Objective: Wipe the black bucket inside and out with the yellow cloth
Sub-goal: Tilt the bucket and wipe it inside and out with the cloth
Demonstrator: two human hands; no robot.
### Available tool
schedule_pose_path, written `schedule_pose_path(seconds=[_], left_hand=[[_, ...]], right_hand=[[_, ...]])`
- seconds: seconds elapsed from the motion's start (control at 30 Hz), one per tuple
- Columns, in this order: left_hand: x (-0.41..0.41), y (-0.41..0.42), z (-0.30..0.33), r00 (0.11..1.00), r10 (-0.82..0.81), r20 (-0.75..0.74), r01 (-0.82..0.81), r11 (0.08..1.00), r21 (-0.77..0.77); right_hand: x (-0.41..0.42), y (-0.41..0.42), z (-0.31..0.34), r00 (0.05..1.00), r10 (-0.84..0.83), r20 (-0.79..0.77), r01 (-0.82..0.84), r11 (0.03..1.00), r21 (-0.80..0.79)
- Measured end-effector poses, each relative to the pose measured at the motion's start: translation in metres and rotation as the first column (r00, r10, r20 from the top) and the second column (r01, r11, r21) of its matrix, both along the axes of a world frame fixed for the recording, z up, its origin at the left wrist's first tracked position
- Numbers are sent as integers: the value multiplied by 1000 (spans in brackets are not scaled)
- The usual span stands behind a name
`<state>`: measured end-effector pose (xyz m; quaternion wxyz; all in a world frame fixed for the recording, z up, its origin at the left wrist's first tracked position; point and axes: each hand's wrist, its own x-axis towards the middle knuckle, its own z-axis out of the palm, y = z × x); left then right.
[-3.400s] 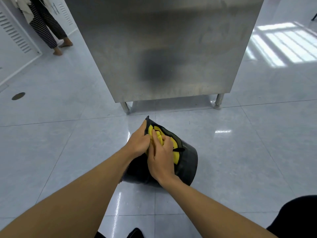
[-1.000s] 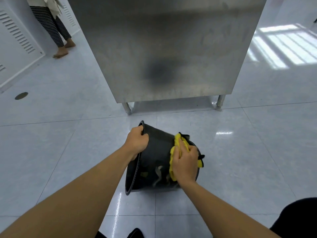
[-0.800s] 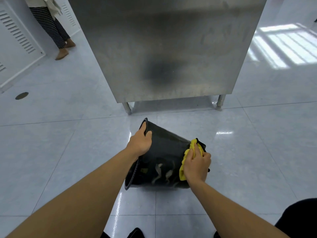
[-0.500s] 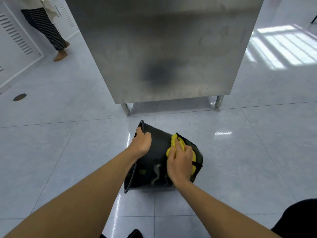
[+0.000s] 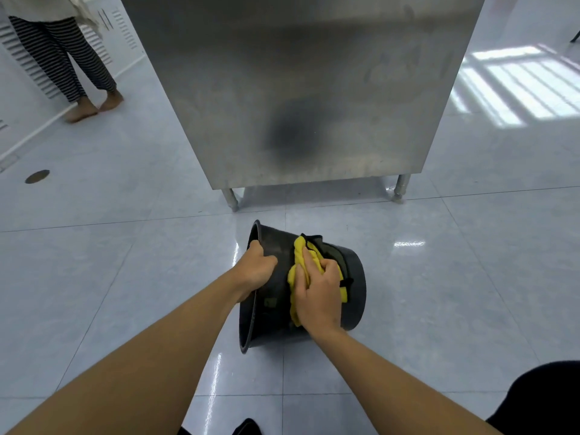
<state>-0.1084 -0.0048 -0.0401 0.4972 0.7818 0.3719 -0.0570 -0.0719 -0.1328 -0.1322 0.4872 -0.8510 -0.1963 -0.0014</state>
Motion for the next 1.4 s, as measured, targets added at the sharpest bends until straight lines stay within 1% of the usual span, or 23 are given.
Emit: schedule_pose_path(seconds=[0.1, 0.23, 0.33, 0.47, 0.53, 0.63, 0.67, 0.73, 0.83, 0.93, 1.03, 1.1, 1.17, 1.23, 1.33, 1.4], left_hand=[[-4, 6, -1, 1000, -17, -12, 17, 1000, 18], [-1, 8, -2, 999, -2, 44, -1, 997, 75], [0, 7, -2, 999, -14, 36, 11, 995, 101], [1, 4, 4, 998, -62, 9, 60, 990, 130], [3, 3, 3, 997, -69, 24, 65, 986, 153], [4, -2, 0, 999, -41, 29, 35, 986, 163], [5, -2, -1, 999, -30, 33, 25, 988, 149], [7, -4, 3, 999, 4, 51, -8, 998, 65], [8, -3, 6, 999, 26, 22, -26, 1000, -11], [8, 1, 7, 999, 48, 15, -48, 999, -23], [9, 5, 10, 995, 92, 49, -90, 995, -41], [11, 9, 9, 987, 138, 78, -140, 990, 13], [11, 9, 9, 976, 195, 101, -206, 972, 115], [12, 6, 10, 963, 227, 147, -251, 953, 168], [14, 2, 13, 950, 237, 204, -275, 943, 187], [14, 6, 9, 956, 223, 191, -263, 939, 220]], right_hand=[[7, -14, -12, 995, -73, -63, 72, 997, -33], [14, -22, -19, 971, -197, -137, 189, 979, -71], [12, -19, -17, 966, -208, -152, 199, 978, -67], [3, -8, -7, 988, -136, -72, 132, 990, -53], [-3, 1, 2, 997, -65, -30, 64, 998, -11], [-15, 14, 14, 995, 58, 82, -60, 998, 29], [-17, 17, 16, 991, 84, 103, -89, 995, 42], [-17, 18, 16, 986, 103, 129, -109, 993, 38], [-7, 10, 9, 981, 70, 179, -67, 998, -21], [3, -4, -3, 997, -28, 74, 31, 999, -38], [17, -26, -24, 986, -158, -48, 151, 981, -123], [26, -42, -41, 944, -267, -194, 234, 956, -179], [29, -52, -57, 879, -353, -319, 286, 928, -238], [26, -54, -64, 851, -372, -371, 294, 922, -250], [23, -47, -61, 853, -358, -380, 304, 932, -196], [21, -38, -51, 864, -328, -382, 296, 944, -143]])
